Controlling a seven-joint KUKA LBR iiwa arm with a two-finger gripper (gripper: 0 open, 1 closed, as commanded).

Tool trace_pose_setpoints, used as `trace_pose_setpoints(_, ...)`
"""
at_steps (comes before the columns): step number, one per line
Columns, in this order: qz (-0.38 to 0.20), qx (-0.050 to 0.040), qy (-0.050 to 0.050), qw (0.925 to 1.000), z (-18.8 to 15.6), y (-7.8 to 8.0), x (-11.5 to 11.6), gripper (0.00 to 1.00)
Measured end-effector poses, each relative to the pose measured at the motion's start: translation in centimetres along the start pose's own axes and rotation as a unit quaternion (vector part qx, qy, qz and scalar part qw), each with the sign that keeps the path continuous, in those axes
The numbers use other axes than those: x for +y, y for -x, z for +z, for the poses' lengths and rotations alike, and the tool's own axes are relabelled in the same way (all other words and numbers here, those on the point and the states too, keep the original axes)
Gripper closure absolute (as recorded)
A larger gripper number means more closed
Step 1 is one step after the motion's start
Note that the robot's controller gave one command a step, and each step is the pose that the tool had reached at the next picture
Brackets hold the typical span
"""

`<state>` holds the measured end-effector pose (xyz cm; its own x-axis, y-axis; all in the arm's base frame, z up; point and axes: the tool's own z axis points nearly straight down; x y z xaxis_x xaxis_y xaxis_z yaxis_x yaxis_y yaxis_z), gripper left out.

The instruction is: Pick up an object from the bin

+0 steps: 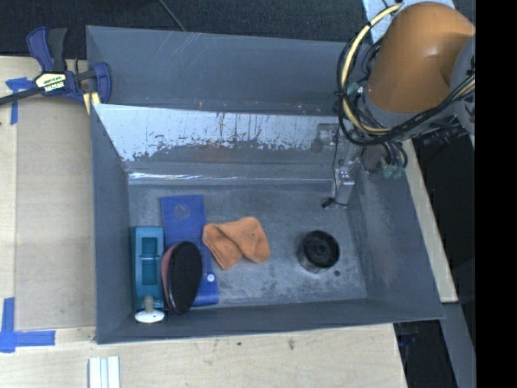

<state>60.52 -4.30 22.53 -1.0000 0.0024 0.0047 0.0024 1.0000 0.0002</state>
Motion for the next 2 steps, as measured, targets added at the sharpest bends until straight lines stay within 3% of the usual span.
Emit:
trace_pose_setpoints(1, 0.000, -0.0044, 0.000, 1.0000, -0.5, 0.1, 0.0, 0.00)
trace_pose_setpoints(2, -0.038, -0.0057, -0.001, 0.9993, 2.8, 0.0, 2.4, 0.00)
